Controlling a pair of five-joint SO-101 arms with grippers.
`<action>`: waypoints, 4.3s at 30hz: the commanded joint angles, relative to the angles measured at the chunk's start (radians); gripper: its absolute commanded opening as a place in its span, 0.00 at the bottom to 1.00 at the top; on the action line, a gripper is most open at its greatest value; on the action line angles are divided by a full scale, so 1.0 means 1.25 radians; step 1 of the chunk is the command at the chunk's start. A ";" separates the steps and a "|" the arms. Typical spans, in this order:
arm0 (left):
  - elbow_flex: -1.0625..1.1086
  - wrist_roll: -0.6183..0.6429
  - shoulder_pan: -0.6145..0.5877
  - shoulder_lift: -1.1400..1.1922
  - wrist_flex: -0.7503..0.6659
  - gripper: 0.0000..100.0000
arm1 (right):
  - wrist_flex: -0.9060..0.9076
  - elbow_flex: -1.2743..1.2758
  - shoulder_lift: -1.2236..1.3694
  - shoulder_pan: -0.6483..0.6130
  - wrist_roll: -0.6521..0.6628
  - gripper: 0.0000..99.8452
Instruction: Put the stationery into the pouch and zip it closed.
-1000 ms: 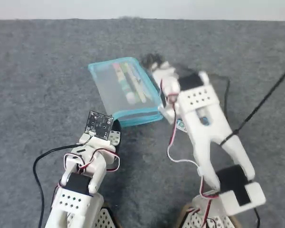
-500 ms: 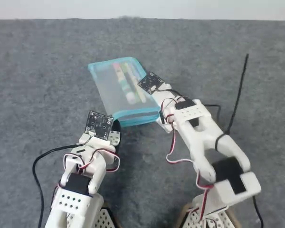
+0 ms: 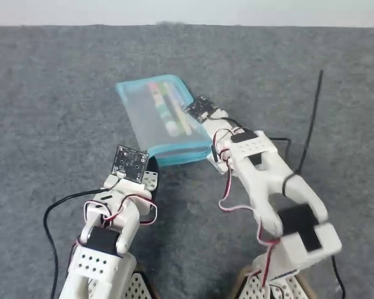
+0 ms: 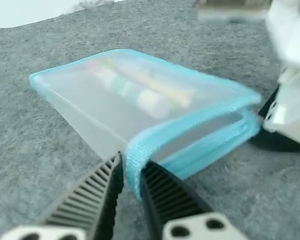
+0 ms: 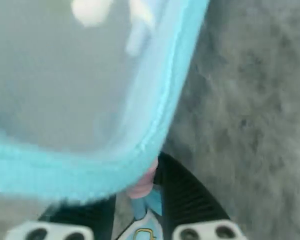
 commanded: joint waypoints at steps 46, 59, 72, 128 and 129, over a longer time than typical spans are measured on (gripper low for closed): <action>-0.048 -0.004 -0.110 -0.007 -0.002 0.01 | 0.338 0.096 -0.805 -0.549 0.011 0.01; -0.060 -0.004 -0.133 -0.007 -0.004 0.01 | 0.346 0.074 -0.922 -0.659 0.025 0.01; -0.057 -0.004 -0.136 -0.007 0.000 0.01 | 0.387 0.125 -0.805 -0.665 0.023 0.20; -0.090 0.033 -0.209 -0.007 0.000 0.01 | -0.217 0.571 -0.754 -0.352 -0.162 0.18; -0.090 0.033 -0.209 -0.007 0.000 0.01 | -0.213 0.547 -0.724 -0.341 -0.162 0.15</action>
